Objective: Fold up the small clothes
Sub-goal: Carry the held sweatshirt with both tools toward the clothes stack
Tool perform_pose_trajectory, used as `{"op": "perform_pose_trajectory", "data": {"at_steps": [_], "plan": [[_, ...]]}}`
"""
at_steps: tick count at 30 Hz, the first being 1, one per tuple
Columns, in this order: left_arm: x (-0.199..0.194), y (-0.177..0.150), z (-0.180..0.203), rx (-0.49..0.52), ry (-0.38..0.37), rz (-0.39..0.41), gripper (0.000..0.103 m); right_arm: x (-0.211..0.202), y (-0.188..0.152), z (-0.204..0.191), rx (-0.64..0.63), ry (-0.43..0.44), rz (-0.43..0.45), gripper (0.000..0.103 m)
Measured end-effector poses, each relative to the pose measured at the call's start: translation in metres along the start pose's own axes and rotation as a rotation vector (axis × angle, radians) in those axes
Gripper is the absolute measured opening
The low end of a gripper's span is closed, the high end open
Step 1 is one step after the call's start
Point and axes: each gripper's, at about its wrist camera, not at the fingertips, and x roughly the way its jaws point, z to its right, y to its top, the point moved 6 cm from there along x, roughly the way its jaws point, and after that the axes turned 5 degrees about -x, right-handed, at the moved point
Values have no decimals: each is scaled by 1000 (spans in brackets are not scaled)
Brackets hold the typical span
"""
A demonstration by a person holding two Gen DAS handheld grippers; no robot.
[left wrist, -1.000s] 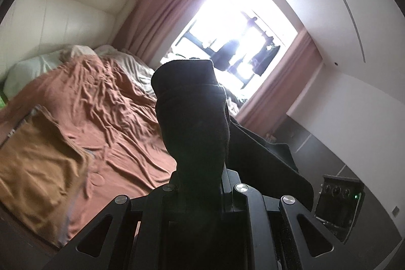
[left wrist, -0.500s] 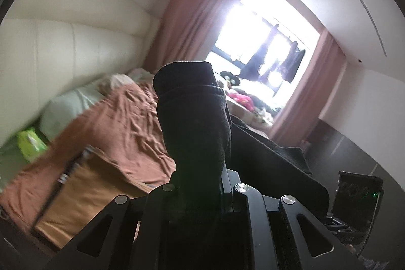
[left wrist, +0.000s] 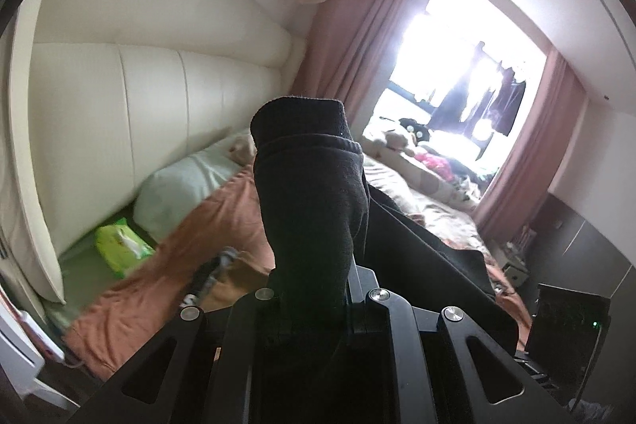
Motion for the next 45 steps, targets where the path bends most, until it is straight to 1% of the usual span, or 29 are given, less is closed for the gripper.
{"op": "perform_pose_trajectory", "data": {"at_steps": [3, 6, 11, 15, 18, 22, 28, 29, 30, 31, 32, 35, 36, 38, 39, 41, 45], "plan": [[13, -3, -17, -3, 19, -21, 15, 11, -10, 12, 31, 1, -19, 16], [38, -7, -33, -3, 45, -48, 15, 23, -21, 28, 54, -8, -46, 16], [94, -17, -64, -33, 93, -98, 15, 45, -29, 64, 69, -37, -91, 16], [129, -24, -77, -51, 112, -131, 15, 55, -31, 88, 64, -54, -127, 16], [151, -27, -81, -54, 109, -148, 15, 57, -33, 106, 62, -61, -140, 16], [180, -35, -86, -48, 124, -190, 15, 79, -30, 111, 61, -71, -159, 18], [222, -50, -101, -59, 148, -245, 16, 91, -43, 145, 135, -67, -159, 18], [229, -53, -105, -67, 163, -254, 17, 93, -48, 152, 151, -69, -157, 19], [235, -56, -108, -81, 174, -262, 20, 94, -54, 160, 172, -70, -156, 20], [245, -62, -115, -103, 198, -275, 22, 96, -59, 166, 190, -71, -158, 20], [253, -68, -120, -113, 228, -291, 28, 98, -66, 174, 213, -73, -161, 20], [275, -83, -131, -117, 293, -354, 33, 110, -88, 196, 300, -62, -208, 22], [278, -84, -133, -111, 310, -362, 34, 112, -92, 201, 330, -48, -216, 26], [282, -84, -137, -111, 330, -369, 37, 116, -93, 209, 394, 14, -205, 30], [283, -82, -138, -116, 337, -370, 39, 119, -92, 211, 421, 40, -201, 35], [286, -78, -142, -128, 345, -373, 42, 126, -88, 217, 468, 79, -196, 40], [292, -76, -147, -107, 389, -373, 48, 139, -78, 236, 523, 88, -185, 40]]}}
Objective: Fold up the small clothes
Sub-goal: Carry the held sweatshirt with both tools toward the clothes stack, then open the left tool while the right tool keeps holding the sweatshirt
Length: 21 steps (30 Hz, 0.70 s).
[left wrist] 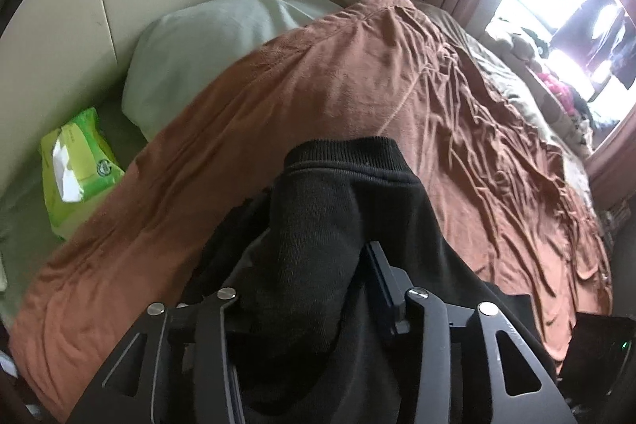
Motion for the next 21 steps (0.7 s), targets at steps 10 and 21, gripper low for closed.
{"op": "perform_pose_trajectory", "data": {"at_steps": [10, 21], "plan": [[-3, 16, -18, -74, 69, 65, 67, 2, 27, 22, 146, 54, 39, 39], [-48, 3, -13, -7, 36, 81, 68, -22, 7, -11, -159, -229, 1, 19]]}}
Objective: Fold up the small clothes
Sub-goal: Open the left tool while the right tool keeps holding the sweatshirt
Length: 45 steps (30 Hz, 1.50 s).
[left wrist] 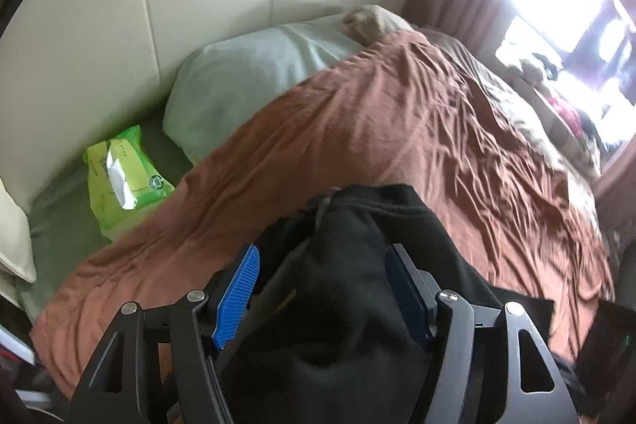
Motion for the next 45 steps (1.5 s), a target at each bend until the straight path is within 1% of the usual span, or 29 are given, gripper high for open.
{"op": "perform_pose_trajectory", "data": {"at_steps": [1, 2, 3, 4, 6, 9, 13, 16, 17, 21, 22, 23, 24, 25, 27, 28, 30, 32, 34, 35, 36, 37, 38, 39, 40, 41, 42, 44, 45], "plan": [[-2, -3, 1, 17, 5, -5, 68, 1, -1, 6, 46, 25, -11, 20], [-3, -5, 1, 27, 8, -14, 68, -1, -3, 13, 108, 81, -6, 21], [-3, -6, 1, 25, 4, -24, 68, -2, -3, 16, 145, 117, -4, 22], [-3, -7, 1, 7, -12, -36, 68, -2, -3, 18, 161, 140, -3, 22], [0, -6, 2, -16, -30, -48, 68, -1, -5, 20, 199, 177, -30, 23], [8, 0, 9, -19, -19, -39, 68, -3, -4, 21, 187, 180, -26, 23], [27, 11, 22, -26, -19, -51, 67, -1, -2, 23, 180, 192, -25, 23], [45, 17, 26, -1, 27, -75, 68, 0, -3, 23, 163, 205, -30, 23], [50, 20, 26, 0, 32, -81, 68, 0, -2, 23, 154, 209, -33, 23], [75, 28, 20, -47, 42, -114, 67, 4, -1, 24, 145, 223, -43, 23], [84, 28, 17, -64, 47, -132, 65, 5, -1, 25, 142, 223, -45, 23], [88, 29, 17, -74, 39, -141, 51, 6, -1, 27, 138, 222, -46, 22], [93, 28, 19, -83, 18, -150, 43, 7, -1, 27, 135, 223, -47, 21], [97, 28, 20, -85, 16, -153, 42, 7, -2, 27, 131, 222, -46, 20], [101, 26, 26, -50, 31, -152, 25, 7, -1, 25, 107, 223, -38, 18], [102, 25, 29, -27, 34, -153, 22, 7, -1, 23, 96, 221, -34, 17], [96, 30, 37, 28, 24, -107, 18, 3, 0, 18, 67, 206, -19, 16], [80, 35, 45, 81, -17, -27, 17, -5, 1, 11, 35, 192, 16, 16], [64, 41, 48, 93, -63, 66, 17, -14, -1, 4, -8, 172, 55, 16], [60, 42, 48, 100, -59, 87, 18, -17, -2, 2, -33, 144, 69, 16], [59, 43, 48, 105, -45, 91, 20, -17, -4, 0, -47, 119, 69, 16], [60, 43, 47, 96, -23, 73, 22, -16, -7, 0, -50, 95, 55, 18], [60, 44, 45, 81, -10, 57, 26, -13, -9, 2, -44, 72, 43, 19], [59, 45, 43, 64, 1, 43, 32, -11, -11, 6, -33, 48, 16, 25], [56, 46, 39, 39, 11, 38, 37, -11, -12, 9, -18, 34, 3, 28], [50, 47, 37, 28, 9, 47, 44, -14, -12, 14, -1, 30, 4, 37], [43, 47, 36, 26, 3, 59, 45, -18, -11, 18, 13, 33, 15, 43], [34, 44, 37, 35, -17, 58, 45, -30, -9, 26, 26, 12, 48, 52], [29, 39, 38, 49, -36, 40, 45, -37, -7, 28, 26, 2, 66, 53]]}}
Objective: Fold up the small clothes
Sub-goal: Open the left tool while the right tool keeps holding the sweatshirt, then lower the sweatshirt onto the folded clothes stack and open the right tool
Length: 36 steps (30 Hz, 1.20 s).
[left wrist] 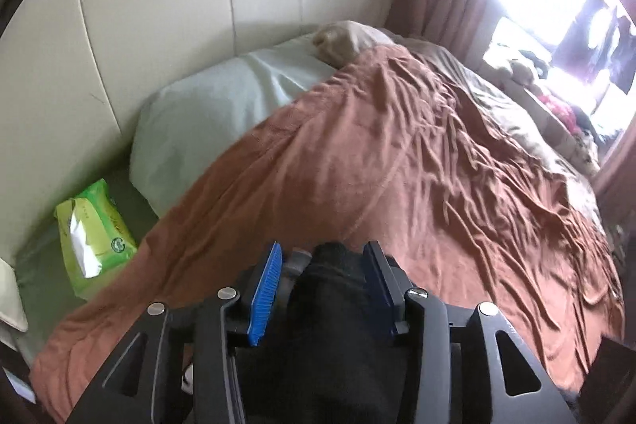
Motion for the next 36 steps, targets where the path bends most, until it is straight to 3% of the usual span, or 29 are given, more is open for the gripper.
{"op": "perform_pose_trajectory", "data": {"at_steps": [4, 7, 13, 18, 23, 26, 29, 36], "plan": [[-3, -19, 9, 84, -2, -92, 44, -17, 6, -9, -42, -5, 36, 53], [0, -37, 12, 141, 24, -173, 36, -24, 3, -26, -112, -1, 42, 53], [10, -60, 5, 152, 51, -253, 26, -19, -11, -59, -208, 52, -23, 43], [31, -61, -1, 115, 75, -252, 26, 2, -17, -60, -284, -8, -97, 43], [47, -49, -1, 79, 97, -200, 26, 13, -10, -38, -232, -42, -109, 43], [52, -40, 1, 70, 118, -155, 26, 19, -14, -34, -216, -62, -125, 36], [47, -30, 1, 50, 136, -114, 28, 20, -18, -37, -213, -72, -134, 34], [10, -34, -11, 47, 125, -130, 28, 2, -16, -47, -232, -70, -130, 36]]}}
